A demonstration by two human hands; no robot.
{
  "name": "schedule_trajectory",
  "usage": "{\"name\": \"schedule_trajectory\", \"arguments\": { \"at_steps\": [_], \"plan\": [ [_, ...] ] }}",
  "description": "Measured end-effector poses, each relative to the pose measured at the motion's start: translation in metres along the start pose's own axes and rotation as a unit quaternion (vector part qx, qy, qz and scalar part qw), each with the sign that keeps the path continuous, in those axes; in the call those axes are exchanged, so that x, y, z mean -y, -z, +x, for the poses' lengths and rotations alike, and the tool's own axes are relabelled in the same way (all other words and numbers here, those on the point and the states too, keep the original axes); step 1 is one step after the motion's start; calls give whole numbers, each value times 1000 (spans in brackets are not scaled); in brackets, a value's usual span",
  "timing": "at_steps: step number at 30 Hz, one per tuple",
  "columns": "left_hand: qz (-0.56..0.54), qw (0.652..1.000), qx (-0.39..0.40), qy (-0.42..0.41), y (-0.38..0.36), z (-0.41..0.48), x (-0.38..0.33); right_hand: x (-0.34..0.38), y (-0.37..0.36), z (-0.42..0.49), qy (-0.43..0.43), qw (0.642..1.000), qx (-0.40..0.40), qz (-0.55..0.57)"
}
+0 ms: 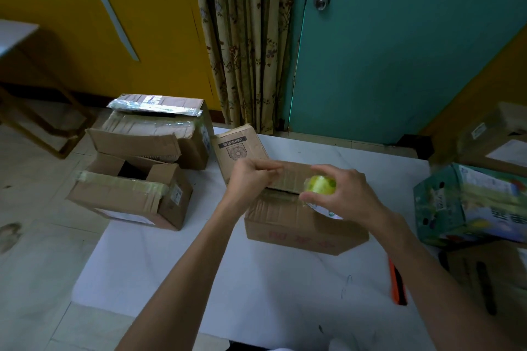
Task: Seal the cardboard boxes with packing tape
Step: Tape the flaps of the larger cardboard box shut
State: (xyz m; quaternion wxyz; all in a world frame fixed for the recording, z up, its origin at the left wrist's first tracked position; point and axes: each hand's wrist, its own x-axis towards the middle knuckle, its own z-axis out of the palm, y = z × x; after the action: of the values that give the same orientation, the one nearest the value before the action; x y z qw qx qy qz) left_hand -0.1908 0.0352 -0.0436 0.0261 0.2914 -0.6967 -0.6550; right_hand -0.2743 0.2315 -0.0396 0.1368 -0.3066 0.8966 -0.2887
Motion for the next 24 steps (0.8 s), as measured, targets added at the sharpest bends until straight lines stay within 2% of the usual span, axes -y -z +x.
{"name": "schedule_trajectory", "arguments": {
  "at_steps": [7,11,16,20,22,24],
  "plan": [
    [21,991,121,44,-24,-1,-2,10,-1,1,21,999,36,-8],
    [44,988,144,46,-35,0,4,7,-1,0,32,999,37,6],
    [48,995,84,16,-36,3,5,2,-2,-1,29,999,40,17],
    [94,994,50,16,-38,2,2,4,-2,-2,21,999,42,10],
    [98,994,36,10,-37,-2,-1,8,-1,-1,21,999,46,-13],
    [75,997,13,11,-31,-5,-6,11,3,2,2,995,58,-83]
  ]
}}
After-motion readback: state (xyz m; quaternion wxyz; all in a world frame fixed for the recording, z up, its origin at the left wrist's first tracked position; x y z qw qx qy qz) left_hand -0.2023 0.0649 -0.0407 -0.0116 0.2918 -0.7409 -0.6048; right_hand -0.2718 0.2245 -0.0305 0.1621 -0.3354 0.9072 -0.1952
